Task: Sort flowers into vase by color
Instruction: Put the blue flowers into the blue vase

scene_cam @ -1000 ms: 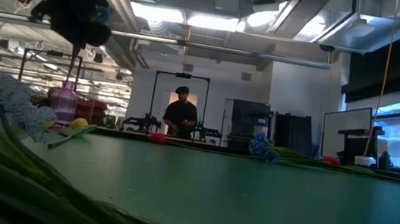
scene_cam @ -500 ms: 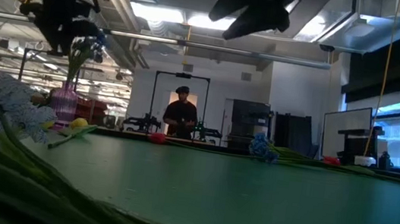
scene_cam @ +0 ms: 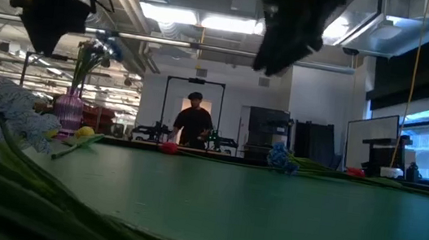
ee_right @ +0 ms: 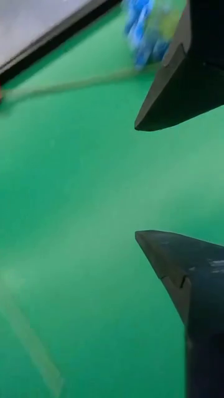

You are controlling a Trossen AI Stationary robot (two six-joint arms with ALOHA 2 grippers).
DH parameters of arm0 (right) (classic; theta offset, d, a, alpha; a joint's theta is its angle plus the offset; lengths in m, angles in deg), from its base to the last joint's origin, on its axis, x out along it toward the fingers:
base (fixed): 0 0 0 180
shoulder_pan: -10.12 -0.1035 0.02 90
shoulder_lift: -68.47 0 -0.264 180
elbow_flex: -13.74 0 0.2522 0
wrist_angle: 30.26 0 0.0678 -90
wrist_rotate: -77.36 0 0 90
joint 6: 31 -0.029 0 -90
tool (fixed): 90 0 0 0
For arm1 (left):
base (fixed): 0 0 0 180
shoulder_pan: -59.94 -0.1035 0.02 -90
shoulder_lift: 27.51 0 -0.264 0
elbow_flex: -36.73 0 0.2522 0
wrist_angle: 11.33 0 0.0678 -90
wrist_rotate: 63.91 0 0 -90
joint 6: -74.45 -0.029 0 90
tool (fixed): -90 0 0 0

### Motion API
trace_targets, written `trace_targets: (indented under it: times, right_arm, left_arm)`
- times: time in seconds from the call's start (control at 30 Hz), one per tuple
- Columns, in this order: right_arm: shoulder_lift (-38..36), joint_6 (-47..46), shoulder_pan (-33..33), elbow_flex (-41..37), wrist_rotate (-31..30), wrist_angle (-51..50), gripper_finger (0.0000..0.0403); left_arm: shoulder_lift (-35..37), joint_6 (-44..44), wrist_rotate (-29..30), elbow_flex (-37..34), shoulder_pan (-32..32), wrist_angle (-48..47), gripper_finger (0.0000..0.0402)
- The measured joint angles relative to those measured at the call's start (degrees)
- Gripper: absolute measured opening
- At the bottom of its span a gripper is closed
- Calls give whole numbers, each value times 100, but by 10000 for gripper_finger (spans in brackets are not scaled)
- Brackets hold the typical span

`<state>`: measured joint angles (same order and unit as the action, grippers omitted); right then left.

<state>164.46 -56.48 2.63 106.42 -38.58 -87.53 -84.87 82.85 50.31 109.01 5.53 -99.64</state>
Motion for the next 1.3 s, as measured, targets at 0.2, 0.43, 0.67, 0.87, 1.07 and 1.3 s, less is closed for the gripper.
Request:
trace_targets:
  times: [0.2,0.43,0.67,0.87,1.07,1.3]
  right_arm:
    - [-2,699,1122,-152,109,-699,275]
    - [2,1347,2635,-1169,669,-365,275]
    - [66,1102,3751,-2209,1497,965,255]
    - [320,1166,3993,-2470,1533,1694,168]
    - [336,1091,3972,-2366,1498,1607,43]
    - [-3,890,3751,-1755,1495,117,40]
  left_arm:
    - [411,108,-1737,34,846,28,157]
    - [1481,658,-2915,-437,2654,1492,155]
    - [2249,944,-2911,-1205,3958,3070,155]
    - [2460,630,-2989,-2184,4705,4855,155]
    - [2363,473,-2992,-3310,5378,6971,155]
    - [2357,449,-2965,-4139,5920,8307,155]
